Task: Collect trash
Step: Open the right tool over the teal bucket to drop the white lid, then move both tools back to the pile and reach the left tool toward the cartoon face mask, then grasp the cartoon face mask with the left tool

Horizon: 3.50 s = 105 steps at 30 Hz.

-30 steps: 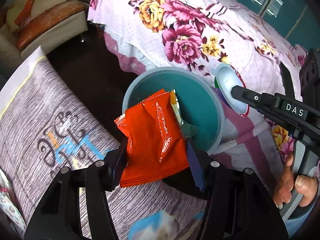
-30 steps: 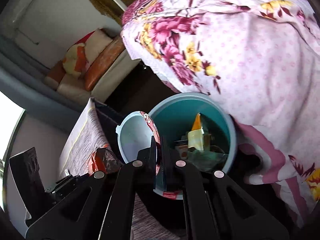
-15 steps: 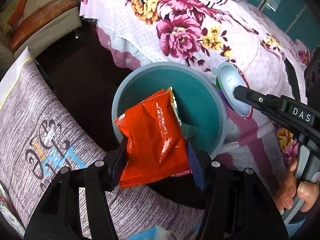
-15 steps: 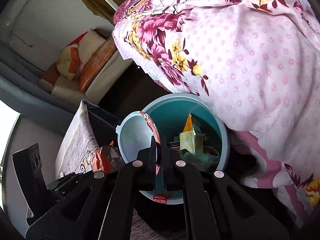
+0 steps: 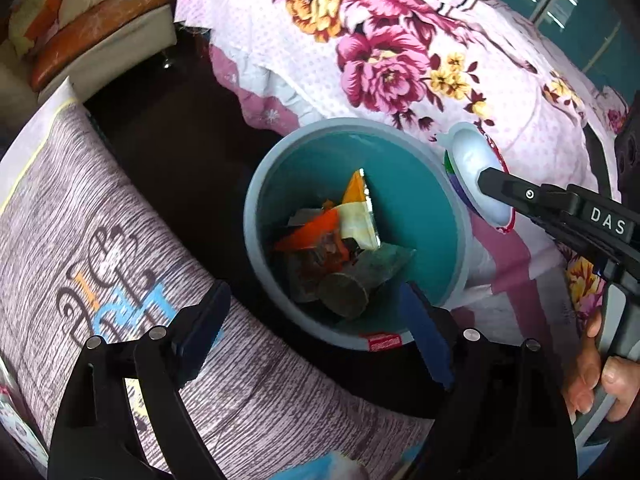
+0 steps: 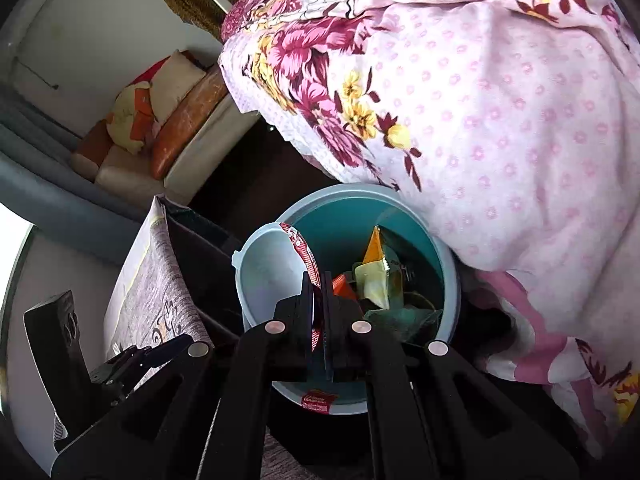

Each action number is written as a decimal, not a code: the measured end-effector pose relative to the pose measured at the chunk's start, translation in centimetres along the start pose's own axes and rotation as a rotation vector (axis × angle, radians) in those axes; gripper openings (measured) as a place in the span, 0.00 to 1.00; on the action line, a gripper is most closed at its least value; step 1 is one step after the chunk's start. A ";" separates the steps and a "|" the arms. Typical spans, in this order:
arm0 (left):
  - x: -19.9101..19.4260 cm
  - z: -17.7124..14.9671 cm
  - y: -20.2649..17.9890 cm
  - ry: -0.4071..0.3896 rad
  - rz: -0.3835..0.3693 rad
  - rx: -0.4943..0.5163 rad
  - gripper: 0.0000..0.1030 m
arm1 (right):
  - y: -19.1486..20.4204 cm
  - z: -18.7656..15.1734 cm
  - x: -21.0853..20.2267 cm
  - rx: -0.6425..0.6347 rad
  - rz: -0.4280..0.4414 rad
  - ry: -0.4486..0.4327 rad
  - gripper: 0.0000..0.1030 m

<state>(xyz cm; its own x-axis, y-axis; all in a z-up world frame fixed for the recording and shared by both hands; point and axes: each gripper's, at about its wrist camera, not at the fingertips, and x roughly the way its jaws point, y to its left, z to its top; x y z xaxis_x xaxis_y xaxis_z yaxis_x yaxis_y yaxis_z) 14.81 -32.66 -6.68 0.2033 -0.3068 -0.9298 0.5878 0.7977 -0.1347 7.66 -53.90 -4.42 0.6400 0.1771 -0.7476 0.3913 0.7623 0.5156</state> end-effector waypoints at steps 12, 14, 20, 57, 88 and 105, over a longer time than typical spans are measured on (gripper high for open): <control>-1.6 -2.6 3.8 -0.008 -0.038 -0.115 0.88 | 2.8 -0.9 1.2 -0.038 -0.009 0.035 0.51; -1.9 -3.0 4.2 -0.012 -0.045 -0.128 0.88 | 3.1 -1.0 1.0 -0.040 -0.016 0.032 0.57; -3.4 -4.6 5.9 -0.032 -0.039 -0.166 0.88 | 4.5 -1.6 0.9 -0.050 -0.021 0.046 0.68; -14.9 -20.8 24.9 -0.206 0.122 -0.602 0.90 | 24.1 -13.2 5.1 -0.363 0.081 0.293 0.74; -13.0 -22.7 30.5 -0.193 0.238 -0.724 0.74 | 28.3 -15.7 11.0 -0.419 0.094 0.407 0.74; -15.1 -26.2 31.5 -0.239 0.146 -0.744 0.03 | 30.0 -17.8 10.6 -0.472 0.094 0.411 0.74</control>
<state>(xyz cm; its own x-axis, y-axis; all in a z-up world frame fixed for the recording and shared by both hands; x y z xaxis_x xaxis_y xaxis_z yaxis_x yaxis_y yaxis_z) 9.79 10.73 -5.84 0.4505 -0.2080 -0.8682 -0.1177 0.9502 -0.2887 14.47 -18.08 -4.31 0.3147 0.4093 -0.8564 -0.0479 0.9079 0.4164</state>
